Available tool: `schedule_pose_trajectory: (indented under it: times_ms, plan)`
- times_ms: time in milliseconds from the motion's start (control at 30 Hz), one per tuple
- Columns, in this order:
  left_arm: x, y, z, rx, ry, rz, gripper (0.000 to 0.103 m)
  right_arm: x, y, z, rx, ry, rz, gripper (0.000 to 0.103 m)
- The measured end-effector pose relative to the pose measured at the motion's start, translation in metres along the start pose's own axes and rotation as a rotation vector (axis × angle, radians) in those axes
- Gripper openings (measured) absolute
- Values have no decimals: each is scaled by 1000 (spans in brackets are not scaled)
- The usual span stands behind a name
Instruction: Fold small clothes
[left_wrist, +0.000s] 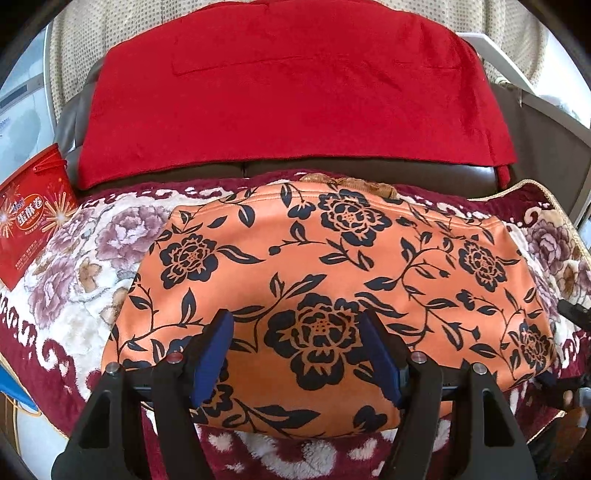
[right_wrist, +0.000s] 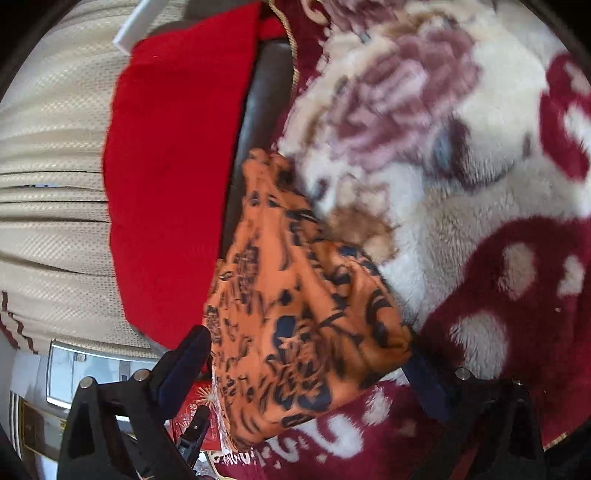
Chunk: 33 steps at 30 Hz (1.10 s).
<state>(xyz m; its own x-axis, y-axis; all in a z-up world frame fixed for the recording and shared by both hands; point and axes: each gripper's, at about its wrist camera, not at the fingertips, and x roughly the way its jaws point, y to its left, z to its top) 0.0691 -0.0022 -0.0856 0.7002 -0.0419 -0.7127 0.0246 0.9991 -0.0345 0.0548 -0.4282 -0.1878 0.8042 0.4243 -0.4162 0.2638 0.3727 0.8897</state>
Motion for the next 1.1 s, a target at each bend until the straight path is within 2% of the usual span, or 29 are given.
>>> schedule_pose_trajectory:
  times_ms: [67,133,233,300,367,433,500,600,667,733,767,800,867,933,1000,1067,1100]
  plan:
    - [2,2,0,-2,-1,7,71,-2,3,-1,-18,-1,0,99]
    - [6,5,0,-4,1,12,71,-3,-1,-1,-15,-2,7,95]
    - [10,8,1,-19,2,14,71,-4,-7,-2,-9,3,-41,75]
    - [14,8,2,-22,7,6,71,-5,-10,0,-13,12,-86,48]
    - [23,5,0,-7,18,14,71,-6,-19,1,9,15,-113,31]
    - [38,2,-4,20,62,25,71,-7,-25,2,9,26,-107,26]
    - [38,2,-6,21,48,23,71,-9,-21,2,-10,27,-111,20]
    - [30,3,-3,24,32,12,71,-11,1,0,-70,1,-112,19]
    - [32,4,-4,31,37,17,71,-8,6,1,-71,-8,-49,24]
    - [31,6,-5,23,39,8,71,3,-3,4,-14,20,-86,47]
    - [30,8,-4,19,37,8,71,7,-7,2,10,21,-53,64]
    - [28,9,-4,17,34,8,71,7,-4,0,2,-3,-2,76]
    - [29,11,-3,12,27,5,71,9,9,-2,-43,1,-3,82]
    - [34,11,-4,15,40,5,71,14,18,-1,-79,8,-18,77]
    - [38,13,-6,3,44,-3,72,26,17,2,-89,38,-88,39]
    - [36,15,-5,1,42,-9,72,36,8,7,-61,58,-111,28]
    - [34,16,-4,1,37,-11,72,36,5,8,-52,61,-102,28]
